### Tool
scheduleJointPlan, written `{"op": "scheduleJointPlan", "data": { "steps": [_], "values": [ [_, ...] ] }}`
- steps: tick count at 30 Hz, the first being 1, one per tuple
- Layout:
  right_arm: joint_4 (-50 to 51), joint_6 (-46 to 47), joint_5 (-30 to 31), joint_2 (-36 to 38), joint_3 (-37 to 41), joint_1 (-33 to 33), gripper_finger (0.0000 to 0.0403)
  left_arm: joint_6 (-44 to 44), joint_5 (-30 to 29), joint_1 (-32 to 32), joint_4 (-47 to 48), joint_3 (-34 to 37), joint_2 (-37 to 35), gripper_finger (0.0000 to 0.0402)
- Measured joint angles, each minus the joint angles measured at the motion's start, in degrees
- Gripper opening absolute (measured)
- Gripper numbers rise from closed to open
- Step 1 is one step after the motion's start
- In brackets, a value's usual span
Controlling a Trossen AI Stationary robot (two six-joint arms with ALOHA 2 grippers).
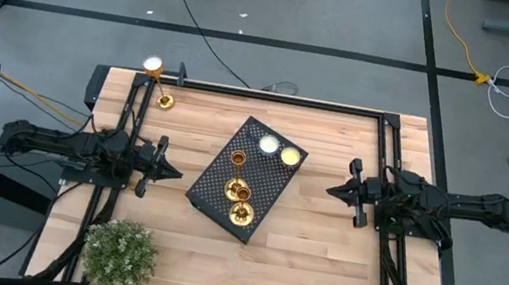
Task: Stock candles on shelf
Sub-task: Put the orange scented candle on the shelf
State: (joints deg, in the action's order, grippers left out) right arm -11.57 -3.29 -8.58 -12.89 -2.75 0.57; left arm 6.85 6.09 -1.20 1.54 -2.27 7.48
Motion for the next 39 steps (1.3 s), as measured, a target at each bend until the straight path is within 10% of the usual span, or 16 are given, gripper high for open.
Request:
{"op": "scheduleJointPlan", "data": {
  "steps": [39],
  "values": [
    [10.5, -0.2, 5.1, 12.5, 1.9, -1.9, 0.0005, 0.0, 0.0, 0.0, 0.0, 0.0, 0.0, 0.0014]
  ]
}}
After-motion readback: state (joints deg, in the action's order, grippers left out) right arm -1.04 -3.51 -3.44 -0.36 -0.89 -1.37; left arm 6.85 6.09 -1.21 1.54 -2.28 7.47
